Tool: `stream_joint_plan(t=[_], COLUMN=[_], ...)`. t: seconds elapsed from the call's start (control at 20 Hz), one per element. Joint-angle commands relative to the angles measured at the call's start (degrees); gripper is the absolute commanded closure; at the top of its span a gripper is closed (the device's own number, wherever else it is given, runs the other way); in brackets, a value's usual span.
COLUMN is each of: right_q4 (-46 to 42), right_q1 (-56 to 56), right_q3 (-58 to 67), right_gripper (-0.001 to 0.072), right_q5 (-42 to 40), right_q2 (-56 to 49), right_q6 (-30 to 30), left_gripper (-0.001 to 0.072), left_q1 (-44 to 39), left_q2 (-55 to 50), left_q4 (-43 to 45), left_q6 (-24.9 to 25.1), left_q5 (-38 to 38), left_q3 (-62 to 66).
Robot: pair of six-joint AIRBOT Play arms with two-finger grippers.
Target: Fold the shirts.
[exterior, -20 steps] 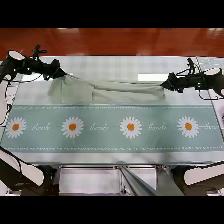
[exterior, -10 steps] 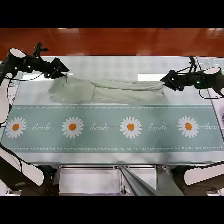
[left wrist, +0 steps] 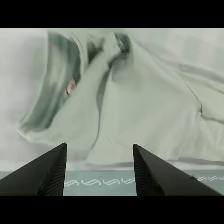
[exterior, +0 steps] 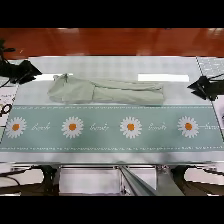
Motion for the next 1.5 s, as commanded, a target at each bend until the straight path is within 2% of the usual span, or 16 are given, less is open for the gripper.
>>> stream_joint_plan(t=[0.0,0.15,0.6,0.65,0.7,0.75,0.8,0.95,1.0,1.05,1.15,1.25,1.35,1.45], right_q4=[11.23,15.65,15.80,15.80,15.85,15.96,16.22,14.56,12.09,8.66,2.36,-0.70,-3.91,-4.28], right_q1=[0.94,6.03,15.61,16.59,17.64,18.62,19.50,20.31,20.24,20.26,20.44,20.41,20.37,20.37], right_q3=[-7.85,-6.43,5.92,7.32,8.66,9.70,11.02,14.19,14.19,14.16,13.55,10.84,6.51,1.60], right_gripper=[0.0293,0.0293,0.0295,0.0316,0.0401,0.0557,0.0685,0.0685,0.0685,0.0685,0.0685,0.0685,0.0685,0.0685], right_q5=[-2.45,-1.05,-0.13,-0.33,-0.63,-1.31,-1.22,1.92,2.38,3.19,5.11,6.03,6.62,7.76], right_q2=[-1.20,-7.67,-19.87,-20.57,-20.96,-20.94,-20.94,-19.12,-16.90,-14.21,-7.28,1.36,11.15,20.52], right_q6=[-6.14,-7.19,-2.01,-2.01,-1.97,-2.40,-3.89,-4.22,-3.67,-2.91,-2.05,-2.10,-1.95,-1.53], left_gripper=[0.0203,0.0203,0.0204,0.0204,0.0204,0.0204,0.0204,0.0219,0.0420,0.0686,0.0692,0.0693,0.0693,0.0693], left_q1=[-2.71,-5.40,-6.05,-6.05,-6.05,-6.05,-6.08,-6.40,-6.95,-7.91,-11.89,-18.88,-26.60,-33.86], left_q2=[16.85,24.17,25.09,25.09,25.09,25.09,25.09,25.09,25.09,25.11,25.07,24.61,21.66,15.34], left_q4=[-1.73,-1.75,-5.01,-5.01,-5.01,-5.01,-5.11,-5.84,-6.01,-6.32,-7.78,-8.33,-8.28,-8.24], left_q6=[4.81,4.63,4.66,4.66,4.66,4.68,4.68,4.66,4.70,5.42,8.50,8.39,5.27,3.37], left_q5=[13.31,18.16,16.83,16.85,16.85,16.87,16.85,16.37,15.56,15.06,16.22,21.33,26.43,28.28], left_q3=[-21.75,-30.77,-31.17,-31.17,-31.17,-31.17,-31.17,-31.15,-30.97,-30.95,-30.95,-30.64,-28.48,-23.67])
